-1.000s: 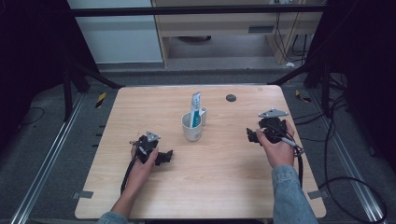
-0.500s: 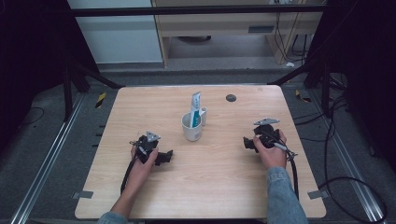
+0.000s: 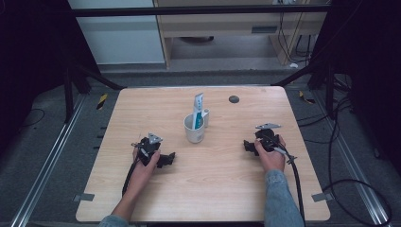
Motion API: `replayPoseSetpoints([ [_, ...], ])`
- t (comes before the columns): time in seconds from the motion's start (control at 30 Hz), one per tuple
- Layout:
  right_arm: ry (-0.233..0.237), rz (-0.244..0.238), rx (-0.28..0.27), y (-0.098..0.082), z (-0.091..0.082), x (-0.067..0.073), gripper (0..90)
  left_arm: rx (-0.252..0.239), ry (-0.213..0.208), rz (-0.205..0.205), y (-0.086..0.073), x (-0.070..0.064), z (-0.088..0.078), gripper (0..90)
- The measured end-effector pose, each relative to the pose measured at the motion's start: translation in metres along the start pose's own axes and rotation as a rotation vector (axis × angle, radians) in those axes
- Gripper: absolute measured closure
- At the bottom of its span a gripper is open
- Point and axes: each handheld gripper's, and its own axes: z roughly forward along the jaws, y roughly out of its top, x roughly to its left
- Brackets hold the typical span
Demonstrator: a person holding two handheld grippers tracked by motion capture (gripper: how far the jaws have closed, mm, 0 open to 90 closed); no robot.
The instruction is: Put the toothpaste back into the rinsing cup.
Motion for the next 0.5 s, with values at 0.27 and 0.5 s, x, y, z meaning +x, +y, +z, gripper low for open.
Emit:
replayPoseSetpoints([
  [0.27, 0.011, -0.01, -0.021, -0.0003, 0.0044, 0.0034, 5.1, -0.001, -0.003, 0.001, -0.0001, -0.0003, 0.0, 0.0],
  [0.5, -0.019, 0.017, -0.012, -0.0001, 0.0054, 0.0025, 1.3, -0.003, -0.01, 0.004, -0.0004, -0.0004, -0.0003, 0.0],
])
